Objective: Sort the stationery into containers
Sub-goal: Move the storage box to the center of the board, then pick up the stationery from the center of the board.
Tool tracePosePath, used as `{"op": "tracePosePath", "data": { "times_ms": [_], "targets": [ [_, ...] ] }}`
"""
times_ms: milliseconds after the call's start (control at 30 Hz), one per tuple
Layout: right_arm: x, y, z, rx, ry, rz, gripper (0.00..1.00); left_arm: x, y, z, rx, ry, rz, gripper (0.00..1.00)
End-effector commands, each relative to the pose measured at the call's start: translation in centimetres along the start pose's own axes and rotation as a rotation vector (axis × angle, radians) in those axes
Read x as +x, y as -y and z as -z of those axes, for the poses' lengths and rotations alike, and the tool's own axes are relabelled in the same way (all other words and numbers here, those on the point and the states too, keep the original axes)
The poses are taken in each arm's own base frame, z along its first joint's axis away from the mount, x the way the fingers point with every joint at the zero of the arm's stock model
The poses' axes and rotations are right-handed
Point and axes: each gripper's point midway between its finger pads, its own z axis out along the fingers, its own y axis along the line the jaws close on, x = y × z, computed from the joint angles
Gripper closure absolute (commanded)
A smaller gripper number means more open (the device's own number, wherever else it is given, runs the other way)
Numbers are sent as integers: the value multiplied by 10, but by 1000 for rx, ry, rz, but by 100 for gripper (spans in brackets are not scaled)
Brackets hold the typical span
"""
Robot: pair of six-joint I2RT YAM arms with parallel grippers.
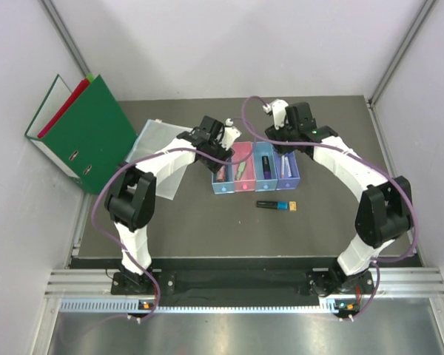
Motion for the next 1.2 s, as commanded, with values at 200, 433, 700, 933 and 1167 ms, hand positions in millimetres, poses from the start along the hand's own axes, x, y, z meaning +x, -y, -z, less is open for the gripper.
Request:
{"op": "tracePosePath", "data": {
  "times_ms": [200,433,700,933,1167],
  "targets": [
    [-31,18,48,43,128,-13,44,-12,-39,-7,-202,43,-132,38],
    [-27,18,47,45,121,-35,43,-37,-57,-15,-263,78,-187,38],
    [-23,21,48,65,110,-39,43,-35,-71,-33,-316,55,-262,38],
    [-22,22,47,67,106,-41,43,-39,-82,-46,-349,59,-280,38],
    [-19,21,45,65,99,-46,44,-48,-91,-52,-378,78,-293,38]
  ]
}}
